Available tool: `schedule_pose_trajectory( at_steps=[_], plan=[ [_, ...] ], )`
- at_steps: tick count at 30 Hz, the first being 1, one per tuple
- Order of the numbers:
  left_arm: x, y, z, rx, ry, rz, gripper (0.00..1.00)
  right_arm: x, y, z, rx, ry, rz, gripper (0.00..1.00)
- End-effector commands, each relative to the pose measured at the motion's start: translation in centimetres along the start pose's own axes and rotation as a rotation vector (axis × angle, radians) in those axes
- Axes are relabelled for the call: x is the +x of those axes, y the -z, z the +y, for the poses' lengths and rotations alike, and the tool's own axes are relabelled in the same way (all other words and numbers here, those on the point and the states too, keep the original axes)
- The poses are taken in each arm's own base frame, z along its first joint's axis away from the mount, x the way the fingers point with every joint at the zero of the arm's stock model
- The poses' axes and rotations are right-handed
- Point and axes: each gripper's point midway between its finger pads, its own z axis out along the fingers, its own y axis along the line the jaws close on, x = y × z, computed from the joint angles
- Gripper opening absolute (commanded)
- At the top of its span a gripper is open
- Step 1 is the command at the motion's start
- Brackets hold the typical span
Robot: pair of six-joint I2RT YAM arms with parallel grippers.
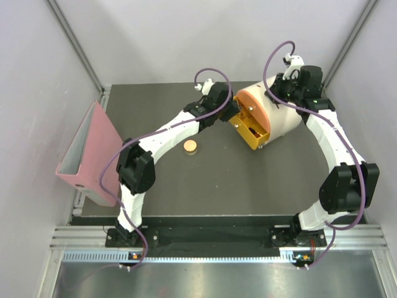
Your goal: Organize the makeup
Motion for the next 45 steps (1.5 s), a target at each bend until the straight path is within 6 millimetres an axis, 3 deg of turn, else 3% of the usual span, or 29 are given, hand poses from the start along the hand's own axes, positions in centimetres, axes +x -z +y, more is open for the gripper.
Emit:
schedule_pose_trajectory(
  at_steps=[1,2,3,7,16,22,25,26,27,28,29,30,31,33,34,37,39,41,45],
  plan=[
    [-1.1,1.2,-3.8,0.113,-0.025,-0.024,0.0,14.8,1.2,-1.4,0.077,-0.17,0.497,0.06],
    [-0.9,1.1,-3.9,0.122,-0.034,-0.014,0.01,14.8,1.2,-1.4,0.076,-0.17,0.497,0.06],
    [-0.7,1.0,-4.3,0.142,-0.042,-0.007,0.15,14.8,1.2,-1.4,0.076,-0.173,0.497,0.06],
    [0.2,0.5,-4.1,0.135,-0.055,0.038,0.46,14.7,1.3,-1.3,0.079,-0.176,0.494,0.06],
    [-1.1,1.9,-5.9,0.186,-0.112,0.004,0.54,14.8,1.5,-1.2,0.087,-0.19,0.482,0.06],
    [-5.2,6.3,-7.9,0.255,-0.208,-0.128,0.48,14.9,1.7,-1.3,0.094,-0.191,0.48,0.06],
    [-6.9,8.0,-6.4,0.235,-0.215,-0.152,0.42,14.8,1.7,-1.4,0.099,-0.186,0.482,0.06],
    [-6.5,7.6,-4.5,0.196,-0.215,-0.136,0.41,14.7,1.7,-1.5,0.101,-0.182,0.48,0.06],
    [-7.5,8.4,-3.7,0.187,-0.186,-0.143,0.41,14.6,1.7,-1.5,0.102,-0.179,0.479,0.06],
    [-7.5,8.4,-2.7,0.172,-0.172,-0.13,0.38,14.6,1.6,-1.5,0.103,-0.182,0.477,0.06],
    [-6.4,7.8,-0.4,0.135,-0.164,-0.08,0.36,14.5,1.6,-1.5,0.102,-0.181,0.475,0.06],
    [-7.0,8.3,0.4,0.128,-0.119,-0.081,0.35,14.6,1.5,-1.6,0.104,-0.184,0.477,0.06],
    [-6.1,7.6,3.1,0.08,-0.103,-0.049,0.33,14.5,1.5,-1.5,0.103,-0.182,0.474,0.06],
    [-5.7,8.0,4.5,0.078,-0.06,-0.017,0.3,14.6,1.4,-1.5,0.102,-0.192,0.474,0.06],
    [-4.9,7.5,6.1,0.056,-0.048,0.004,0.26,14.6,1.3,-1.5,0.101,-0.193,0.473,0.06],
    [-3.3,6.9,7.2,0.091,-0.005,0.093,0.23,14.5,1.1,-1.5,0.1,-0.199,0.467,0.06],
    [-2.5,6.1,7.8,0.091,0.025,0.138,0.13,14.5,1.1,-1.5,0.099,-0.201,0.466,0.06],
    [-2.3,5.7,7.5,0.111,0.037,0.154,0.02,14.5,1.1,-1.4,0.096,-0.201,0.467,0.06],
    [-1.2,4.1,6.6,0.15,0.055,0.23,0.0,14.5,1.1,-1.4,0.098,-0.2,0.467,0.06]
  ],
)
